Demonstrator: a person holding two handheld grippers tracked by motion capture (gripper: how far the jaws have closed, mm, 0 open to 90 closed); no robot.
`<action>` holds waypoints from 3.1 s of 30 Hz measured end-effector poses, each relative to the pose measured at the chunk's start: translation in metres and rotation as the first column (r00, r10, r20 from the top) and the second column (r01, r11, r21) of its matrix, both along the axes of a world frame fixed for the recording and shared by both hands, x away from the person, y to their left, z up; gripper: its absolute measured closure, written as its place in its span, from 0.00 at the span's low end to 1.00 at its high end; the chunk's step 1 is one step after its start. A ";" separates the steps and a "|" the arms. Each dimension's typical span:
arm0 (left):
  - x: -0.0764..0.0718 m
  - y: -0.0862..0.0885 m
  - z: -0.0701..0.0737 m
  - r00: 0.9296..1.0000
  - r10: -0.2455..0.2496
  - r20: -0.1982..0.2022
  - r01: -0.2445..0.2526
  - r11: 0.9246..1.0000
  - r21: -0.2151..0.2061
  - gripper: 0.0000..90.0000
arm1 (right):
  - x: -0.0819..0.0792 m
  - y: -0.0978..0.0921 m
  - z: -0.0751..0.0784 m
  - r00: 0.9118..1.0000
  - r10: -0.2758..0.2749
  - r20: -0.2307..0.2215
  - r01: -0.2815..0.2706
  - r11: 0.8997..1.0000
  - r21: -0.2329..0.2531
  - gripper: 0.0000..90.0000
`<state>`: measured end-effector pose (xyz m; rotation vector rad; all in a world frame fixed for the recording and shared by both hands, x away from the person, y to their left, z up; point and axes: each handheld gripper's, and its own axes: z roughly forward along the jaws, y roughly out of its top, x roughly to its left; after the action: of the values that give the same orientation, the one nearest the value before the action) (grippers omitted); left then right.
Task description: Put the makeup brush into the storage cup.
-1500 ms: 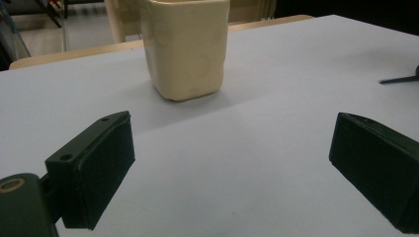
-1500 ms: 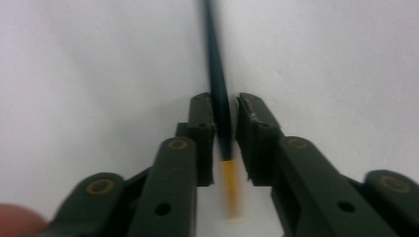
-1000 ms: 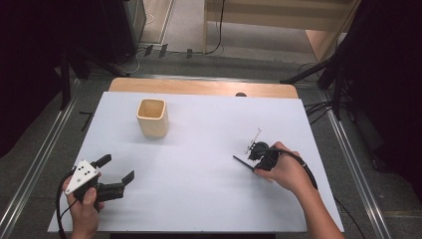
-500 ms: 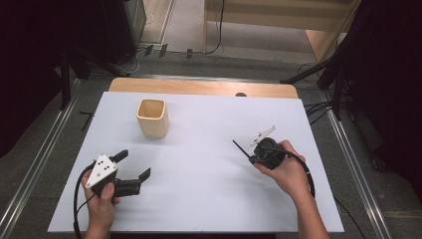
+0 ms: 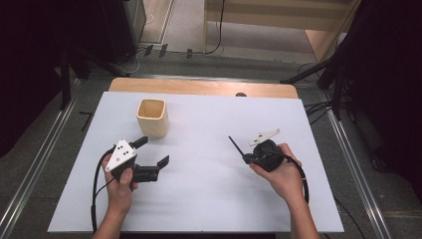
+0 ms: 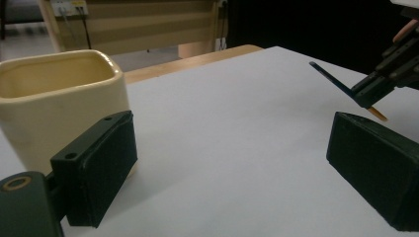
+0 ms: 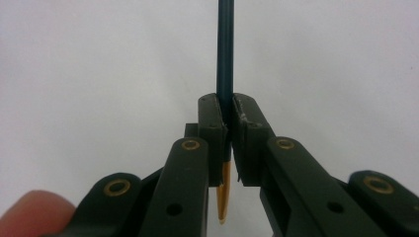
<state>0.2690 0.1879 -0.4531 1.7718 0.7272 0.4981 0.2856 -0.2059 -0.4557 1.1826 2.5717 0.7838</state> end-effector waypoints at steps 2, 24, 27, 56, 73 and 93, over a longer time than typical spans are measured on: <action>-0.001 -0.003 0.000 1.000 -0.020 0.005 0.020 1.000 0.015 0.07 | -0.002 0.001 0.000 1.000 -0.001 0.017 0.001 1.000 0.006 0.94; -0.004 -0.009 0.000 0.994 -0.100 -0.033 0.099 0.995 -0.027 0.08 | -0.022 0.047 -0.002 0.988 0.060 0.140 -0.077 0.989 0.123 0.94; -0.004 -0.009 0.000 0.994 -0.102 -0.039 0.101 0.994 -0.029 0.08 | -0.024 0.053 -0.003 0.986 0.072 0.148 -0.090 0.989 0.121 0.94; -0.003 -0.022 0.002 0.981 -0.160 -0.111 0.151 0.985 -0.083 0.14 | -0.037 0.084 -0.005 0.942 0.164 0.292 -0.198 0.976 0.092 0.94; -0.002 -0.030 0.007 0.972 -0.154 -0.179 0.142 0.987 -0.080 0.39 | -0.055 0.111 -0.009 0.828 0.269 0.492 -0.207 0.962 -0.177 0.94; 0.004 -0.036 0.003 0.912 -0.276 -0.303 0.253 0.961 -0.114 0.75 | -0.067 0.129 -0.017 0.687 0.432 0.584 -0.189 0.882 -0.431 0.94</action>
<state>0.2734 0.1517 -0.4502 1.8668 0.6993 0.0005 0.2188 -0.0767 -0.4726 0.2489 2.1601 0.6270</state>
